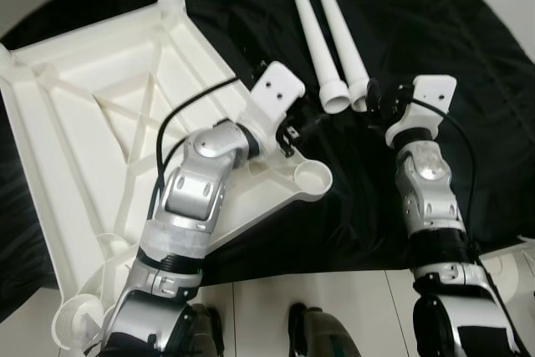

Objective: Building children table

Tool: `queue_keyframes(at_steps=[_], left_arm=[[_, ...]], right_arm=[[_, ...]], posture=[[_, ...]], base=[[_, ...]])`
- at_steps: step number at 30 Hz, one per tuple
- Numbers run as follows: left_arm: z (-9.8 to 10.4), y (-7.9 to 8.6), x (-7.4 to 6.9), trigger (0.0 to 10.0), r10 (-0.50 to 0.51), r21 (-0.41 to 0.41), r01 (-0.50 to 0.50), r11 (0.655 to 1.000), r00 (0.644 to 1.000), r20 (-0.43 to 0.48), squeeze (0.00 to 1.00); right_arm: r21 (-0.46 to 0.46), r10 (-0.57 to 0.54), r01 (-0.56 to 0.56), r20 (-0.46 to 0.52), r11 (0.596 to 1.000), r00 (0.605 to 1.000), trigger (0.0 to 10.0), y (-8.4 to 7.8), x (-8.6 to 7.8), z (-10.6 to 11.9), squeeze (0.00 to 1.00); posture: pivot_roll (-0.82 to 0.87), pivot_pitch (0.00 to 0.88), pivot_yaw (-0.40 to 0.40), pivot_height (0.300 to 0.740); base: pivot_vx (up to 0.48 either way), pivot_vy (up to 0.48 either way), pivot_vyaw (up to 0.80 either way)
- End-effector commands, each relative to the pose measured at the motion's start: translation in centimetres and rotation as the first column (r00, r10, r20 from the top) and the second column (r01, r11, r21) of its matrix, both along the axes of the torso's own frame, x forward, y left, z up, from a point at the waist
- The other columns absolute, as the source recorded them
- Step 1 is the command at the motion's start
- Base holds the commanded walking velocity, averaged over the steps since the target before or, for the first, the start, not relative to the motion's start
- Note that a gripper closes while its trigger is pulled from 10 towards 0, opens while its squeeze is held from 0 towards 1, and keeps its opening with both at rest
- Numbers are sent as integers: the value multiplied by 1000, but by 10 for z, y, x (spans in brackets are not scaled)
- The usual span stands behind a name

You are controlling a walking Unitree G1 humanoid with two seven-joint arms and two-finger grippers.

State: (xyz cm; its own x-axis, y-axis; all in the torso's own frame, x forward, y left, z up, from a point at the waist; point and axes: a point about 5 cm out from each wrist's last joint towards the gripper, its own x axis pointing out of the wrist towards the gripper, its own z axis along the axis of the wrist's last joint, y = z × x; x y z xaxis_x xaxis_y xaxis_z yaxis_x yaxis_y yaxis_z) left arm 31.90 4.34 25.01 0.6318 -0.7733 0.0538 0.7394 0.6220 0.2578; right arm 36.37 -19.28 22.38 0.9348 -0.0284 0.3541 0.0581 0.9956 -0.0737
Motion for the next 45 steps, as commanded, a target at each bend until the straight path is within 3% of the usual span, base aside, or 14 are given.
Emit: queue_keyframes(at_steps=[1,12,31,32,45], left_arm=[[6,14,9,10000,327,-78,-324,943,945,24,0],[9,11,-3,10000,335,-68,-335,940,942,-17,0],[12,10,-8,10000,384,-79,-388,918,921,-62,0],[12,10,-8,10000,392,-80,-396,915,918,-61,0],[21,12,-10,10000,391,-118,-394,911,919,-46,0]], right_arm=[[16,16,-15,-25,1000,1000,10000,0,3,-4,0],[16,65,-65,-5,998,998,10000,-5,21,23,0],[-9,256,-256,-23,967,966,10000,10,41,43,0],[0,288,-288,-37,958,957,0,12,43,43,0],[19,334,-333,-62,943,941,0,9,44,40,0]], posture=[[-9,361,16,740],[36,473,41,740],[50,494,33,740],[52,492,30,740],[56,474,23,740]], base=[[0,0,0],[0,0,0],[0,0,0],[0,0,0],[0,0,0]])
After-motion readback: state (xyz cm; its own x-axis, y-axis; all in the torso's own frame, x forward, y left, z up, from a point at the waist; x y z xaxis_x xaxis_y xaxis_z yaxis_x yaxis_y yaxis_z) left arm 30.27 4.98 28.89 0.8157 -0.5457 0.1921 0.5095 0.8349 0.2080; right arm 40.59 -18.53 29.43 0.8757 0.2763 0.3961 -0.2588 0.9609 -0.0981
